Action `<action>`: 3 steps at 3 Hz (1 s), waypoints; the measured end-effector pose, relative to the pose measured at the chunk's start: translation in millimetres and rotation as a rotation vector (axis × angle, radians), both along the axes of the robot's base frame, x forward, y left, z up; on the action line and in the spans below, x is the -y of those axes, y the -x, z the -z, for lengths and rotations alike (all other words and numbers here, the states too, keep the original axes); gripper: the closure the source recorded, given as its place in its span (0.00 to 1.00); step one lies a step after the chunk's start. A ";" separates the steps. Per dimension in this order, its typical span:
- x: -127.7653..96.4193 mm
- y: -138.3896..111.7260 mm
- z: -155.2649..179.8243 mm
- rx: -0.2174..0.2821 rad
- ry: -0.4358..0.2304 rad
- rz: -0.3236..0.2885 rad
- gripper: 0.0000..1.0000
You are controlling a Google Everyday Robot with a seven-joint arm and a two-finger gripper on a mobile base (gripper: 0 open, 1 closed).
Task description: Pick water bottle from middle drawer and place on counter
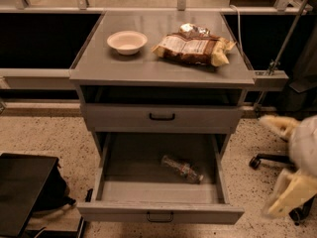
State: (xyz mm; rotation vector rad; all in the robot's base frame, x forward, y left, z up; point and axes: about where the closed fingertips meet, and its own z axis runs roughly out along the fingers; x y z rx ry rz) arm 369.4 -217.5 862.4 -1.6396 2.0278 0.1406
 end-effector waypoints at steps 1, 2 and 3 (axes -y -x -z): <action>-23.2 12.2 100.0 -0.038 -0.202 -0.014 0.00; -66.7 23.1 214.0 -0.126 -0.341 -0.031 0.00; -64.6 14.3 247.8 -0.134 -0.375 0.023 0.00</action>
Offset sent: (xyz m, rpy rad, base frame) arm 0.0332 0.1026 -0.3765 0.4714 0.1097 -0.1271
